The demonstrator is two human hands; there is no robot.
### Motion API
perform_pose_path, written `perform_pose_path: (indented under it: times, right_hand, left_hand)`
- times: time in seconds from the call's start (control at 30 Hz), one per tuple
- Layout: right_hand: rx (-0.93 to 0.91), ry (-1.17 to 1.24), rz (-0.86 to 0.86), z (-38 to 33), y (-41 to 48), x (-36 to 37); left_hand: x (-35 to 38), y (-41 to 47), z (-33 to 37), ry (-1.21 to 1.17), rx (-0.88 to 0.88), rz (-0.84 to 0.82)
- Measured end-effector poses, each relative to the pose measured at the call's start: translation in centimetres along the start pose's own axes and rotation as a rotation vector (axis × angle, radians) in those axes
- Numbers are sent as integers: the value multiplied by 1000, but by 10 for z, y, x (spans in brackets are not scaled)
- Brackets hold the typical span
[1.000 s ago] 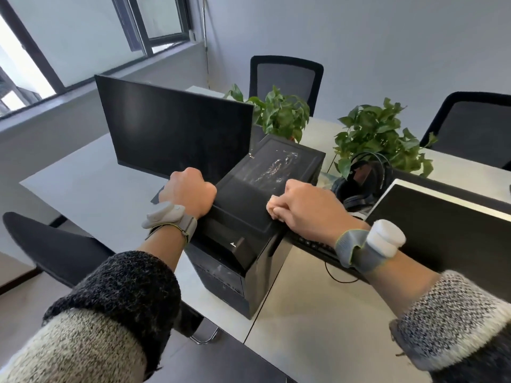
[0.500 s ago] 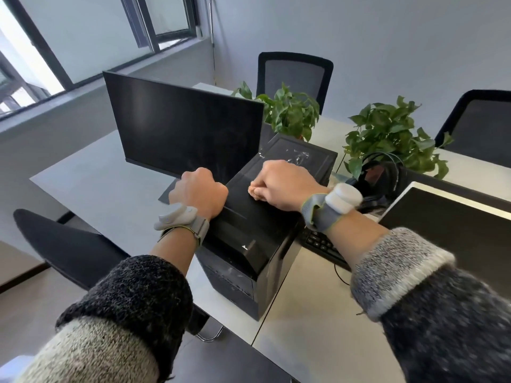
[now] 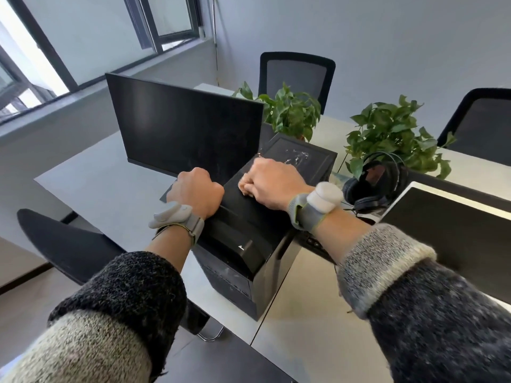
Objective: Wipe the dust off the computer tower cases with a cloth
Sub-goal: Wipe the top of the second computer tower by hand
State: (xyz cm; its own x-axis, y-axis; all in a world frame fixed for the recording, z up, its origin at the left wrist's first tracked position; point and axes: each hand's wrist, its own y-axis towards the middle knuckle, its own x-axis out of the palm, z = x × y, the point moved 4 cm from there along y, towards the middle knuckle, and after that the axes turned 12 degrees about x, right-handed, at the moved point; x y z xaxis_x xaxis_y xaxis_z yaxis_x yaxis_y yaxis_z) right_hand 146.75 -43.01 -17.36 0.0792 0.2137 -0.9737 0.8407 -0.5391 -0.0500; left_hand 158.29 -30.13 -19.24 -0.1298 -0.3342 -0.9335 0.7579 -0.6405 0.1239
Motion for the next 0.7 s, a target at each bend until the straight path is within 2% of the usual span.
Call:
perform_pose_path:
  times: [0.27,0.47,0.63,0.7]
  right_hand:
    - [36,-29,43,72,-81,-10]
    - [12,-67,-10,76,-74,-19]
    - [-13,-68,-76,62,-43,-14]
    - [-20,-81,-81,51,-26,-13]
  left_hand:
    - [-4,-6,9,33,73,13]
    - [-4,-2,19,72,218,-44]
    - [-3,6,3,-153,36,-60]
    - [0,9,1,-196,29,-40]
